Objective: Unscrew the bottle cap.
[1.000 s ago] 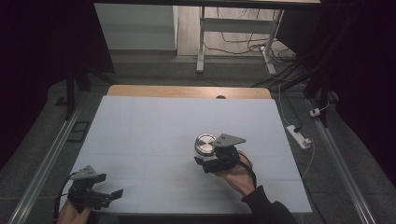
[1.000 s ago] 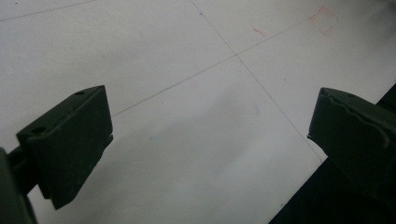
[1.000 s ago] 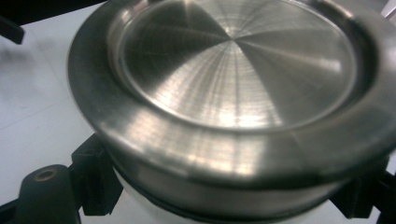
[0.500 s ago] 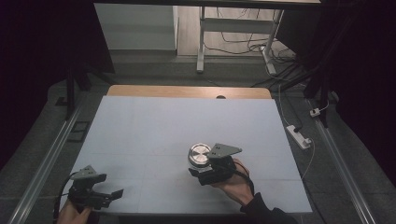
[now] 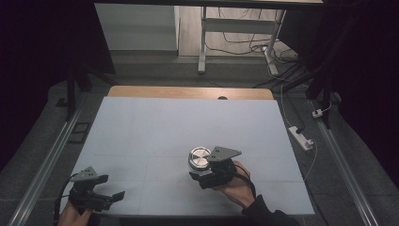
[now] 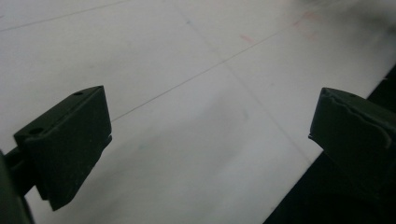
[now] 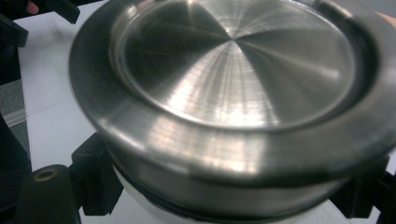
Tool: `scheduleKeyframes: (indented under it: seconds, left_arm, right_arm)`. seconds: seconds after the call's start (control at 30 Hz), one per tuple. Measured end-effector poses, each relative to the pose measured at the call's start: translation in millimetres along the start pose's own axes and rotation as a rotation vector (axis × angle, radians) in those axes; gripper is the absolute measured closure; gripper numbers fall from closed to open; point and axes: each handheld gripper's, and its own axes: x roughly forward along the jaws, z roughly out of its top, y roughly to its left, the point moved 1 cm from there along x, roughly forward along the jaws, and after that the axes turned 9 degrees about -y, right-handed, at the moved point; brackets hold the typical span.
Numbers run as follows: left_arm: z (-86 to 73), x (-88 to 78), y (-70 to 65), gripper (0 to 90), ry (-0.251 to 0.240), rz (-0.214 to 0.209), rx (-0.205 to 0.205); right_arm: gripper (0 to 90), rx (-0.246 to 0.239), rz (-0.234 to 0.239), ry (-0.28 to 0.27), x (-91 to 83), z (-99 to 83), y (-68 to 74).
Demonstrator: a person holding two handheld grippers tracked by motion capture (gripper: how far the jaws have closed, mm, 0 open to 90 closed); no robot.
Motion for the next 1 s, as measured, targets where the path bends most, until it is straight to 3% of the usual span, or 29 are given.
scheduleKeyframes:
  seconds: [0.4,0.83,1.0]
  left_arm:
    - [16.5,11.6,-9.1,0.0,-0.04,-0.074,0.095]
    - [41.9,27.2,-18.1,0.0,-0.082,-0.151,0.098]
    - [58.9,37.6,-24.2,0.0,-0.082,-0.168,0.12]
  right_arm:
    - [15.3,-0.017,0.017,0.01,2.9,0.0,3.5]
    - [15.3,-0.025,0.029,0.007,4.6,-0.1,3.1]
    - [15.3,-0.029,0.037,0.003,5.4,-0.5,3.0]
